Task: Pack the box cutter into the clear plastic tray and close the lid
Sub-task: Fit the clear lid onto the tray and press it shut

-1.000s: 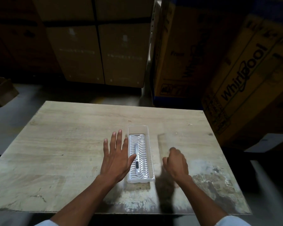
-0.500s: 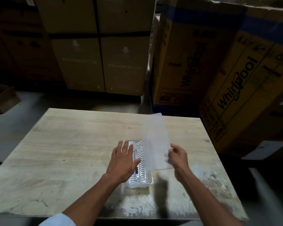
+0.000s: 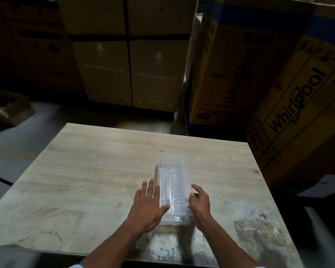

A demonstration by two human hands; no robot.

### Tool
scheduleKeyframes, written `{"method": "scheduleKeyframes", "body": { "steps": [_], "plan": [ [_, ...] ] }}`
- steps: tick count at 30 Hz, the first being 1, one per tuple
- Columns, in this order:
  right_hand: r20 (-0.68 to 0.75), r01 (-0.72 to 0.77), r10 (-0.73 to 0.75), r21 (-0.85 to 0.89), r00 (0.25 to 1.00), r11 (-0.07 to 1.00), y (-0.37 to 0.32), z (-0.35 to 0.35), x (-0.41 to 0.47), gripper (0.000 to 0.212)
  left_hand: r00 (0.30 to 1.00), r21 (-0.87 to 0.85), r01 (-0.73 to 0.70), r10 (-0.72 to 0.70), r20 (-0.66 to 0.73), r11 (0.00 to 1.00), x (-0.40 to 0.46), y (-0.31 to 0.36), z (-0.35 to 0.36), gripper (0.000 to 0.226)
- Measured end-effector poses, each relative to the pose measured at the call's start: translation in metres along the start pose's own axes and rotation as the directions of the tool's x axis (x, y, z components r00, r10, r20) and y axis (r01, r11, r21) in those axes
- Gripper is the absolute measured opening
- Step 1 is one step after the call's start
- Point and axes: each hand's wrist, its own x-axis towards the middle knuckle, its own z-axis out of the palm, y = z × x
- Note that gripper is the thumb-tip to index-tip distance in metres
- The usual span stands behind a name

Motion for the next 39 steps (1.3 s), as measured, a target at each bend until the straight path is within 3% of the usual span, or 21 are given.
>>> {"method": "scheduleKeyframes", "body": {
  "steps": [2, 5, 7, 21, 31, 39],
  "plan": [
    [0.001, 0.02, -0.02, -0.037, 1.0, 0.999, 0.002, 0.001, 0.001, 0.039, 0.999, -0.041, 0.021, -0.019, 0.046, 0.999, 0.001, -0.001, 0.001, 0.125],
    [0.007, 0.061, -0.061, -0.102, 0.998, 0.993, 0.007, 0.001, 0.003, 0.04, 0.994, -0.078, 0.029, -0.021, 0.104, 0.997, 0.002, 0.001, 0.006, 0.093],
    [0.013, 0.084, -0.083, -0.145, 0.996, 0.986, 0.008, 0.0, 0.001, 0.04, 0.995, -0.091, 0.018, -0.008, 0.1, 0.996, 0.002, 0.003, 0.01, 0.084],
    [-0.009, 0.123, -0.137, -0.385, 0.99, 0.915, 0.019, 0.011, -0.004, 0.042, 0.996, -0.063, -0.028, 0.034, 0.088, 0.998, 0.012, 0.003, 0.02, 0.077],
    [0.071, 0.21, -0.201, -0.485, 0.977, 0.849, 0.024, 0.007, -0.002, 0.046, 0.999, -0.144, -0.036, 0.04, 0.03, 0.989, 0.013, 0.004, 0.024, 0.079],
    [0.25, 0.361, -0.262, -0.56, 0.932, 0.746, 0.014, 0.004, 0.003, 0.047, 0.999, -0.152, -0.034, 0.035, 0.003, 0.988, 0.016, -0.001, 0.029, 0.08]
  ]
}}
